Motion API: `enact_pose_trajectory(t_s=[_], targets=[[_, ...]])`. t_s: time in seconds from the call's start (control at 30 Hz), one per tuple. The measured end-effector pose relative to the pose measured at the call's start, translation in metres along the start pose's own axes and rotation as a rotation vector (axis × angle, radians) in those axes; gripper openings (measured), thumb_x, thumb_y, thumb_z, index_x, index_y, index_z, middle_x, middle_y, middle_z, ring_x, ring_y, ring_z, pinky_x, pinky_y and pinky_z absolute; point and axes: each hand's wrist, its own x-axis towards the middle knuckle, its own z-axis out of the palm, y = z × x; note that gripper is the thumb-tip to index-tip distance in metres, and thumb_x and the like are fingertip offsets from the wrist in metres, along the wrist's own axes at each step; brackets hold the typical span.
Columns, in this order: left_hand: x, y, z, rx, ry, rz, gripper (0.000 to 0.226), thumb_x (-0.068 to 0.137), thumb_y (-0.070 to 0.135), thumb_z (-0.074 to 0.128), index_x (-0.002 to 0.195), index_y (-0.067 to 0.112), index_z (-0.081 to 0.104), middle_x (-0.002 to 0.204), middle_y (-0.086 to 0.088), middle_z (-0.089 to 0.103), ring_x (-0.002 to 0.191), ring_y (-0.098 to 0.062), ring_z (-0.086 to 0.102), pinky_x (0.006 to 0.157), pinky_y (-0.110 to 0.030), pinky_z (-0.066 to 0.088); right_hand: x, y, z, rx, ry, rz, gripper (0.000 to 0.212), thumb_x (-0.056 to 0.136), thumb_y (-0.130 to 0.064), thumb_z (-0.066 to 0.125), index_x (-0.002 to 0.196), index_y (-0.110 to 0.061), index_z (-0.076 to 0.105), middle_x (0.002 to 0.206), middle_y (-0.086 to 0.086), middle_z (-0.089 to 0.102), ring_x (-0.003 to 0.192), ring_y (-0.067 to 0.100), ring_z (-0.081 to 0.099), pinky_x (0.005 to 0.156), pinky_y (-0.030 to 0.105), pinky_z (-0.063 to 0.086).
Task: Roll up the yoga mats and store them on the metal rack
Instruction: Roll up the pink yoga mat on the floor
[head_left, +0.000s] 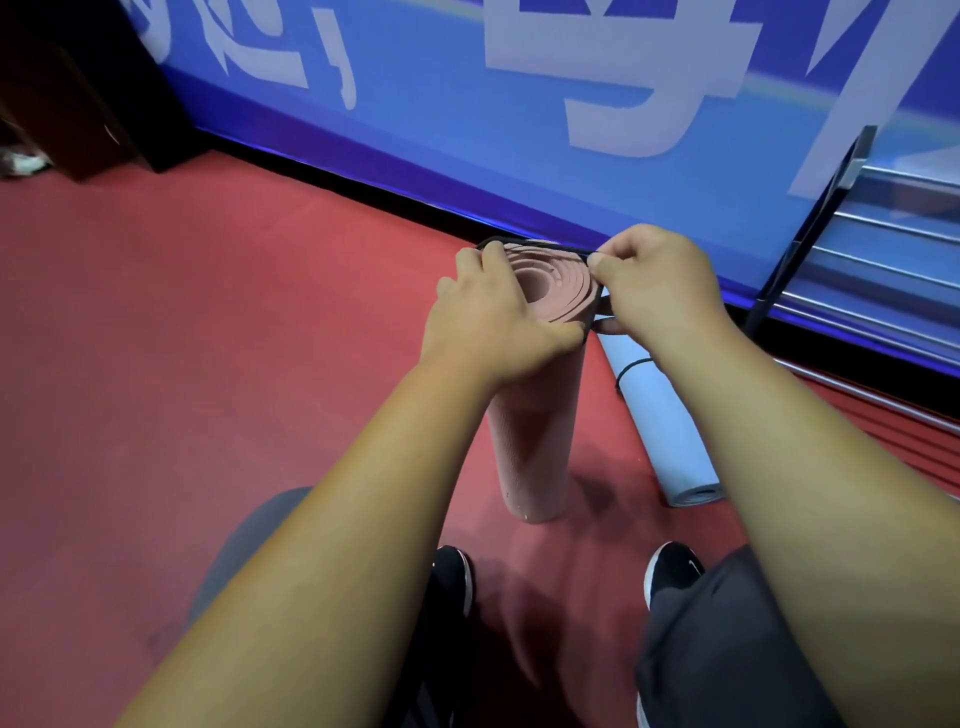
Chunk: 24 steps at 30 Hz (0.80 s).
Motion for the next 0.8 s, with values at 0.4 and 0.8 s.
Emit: enact_pose_trajectory(t_s=[0.4, 0.8], targets=[[0.026, -0.031, -0.035, -0.588, -0.157, -0.244, 0.061, 0.085, 0.081, 0.055, 0.119, 0.034, 0.072, 0.115, 0.015, 0.074, 0.111, -0.008, 0.068, 0.102, -0.041, 0.052, 0.024, 0.013, 0.024, 0.256, -0.080, 0.268, 0.002, 0.087, -0.007, 0.073, 0.088, -0.009, 0.072, 0.081, 0.006, 0.073, 0.067, 0.017, 0.075, 0.067, 0.036, 0.066], [0.066, -0.084, 0.042, -1.050, -0.392, -0.784, 0.057, 0.090, 0.081, 0.047, 0.081, 0.027, 0.062, 0.058, 0.005, 0.052, 0.065, -0.018, 0.051, 0.067, -0.030, 0.054, 0.083, 0.069, 0.083, 0.180, -0.245, 0.484, 0.017, 0.094, -0.002, 0.060, 0.097, -0.019, 0.065, 0.087, 0.004, 0.069, 0.079, 0.019, 0.063, 0.059, 0.030, 0.059]])
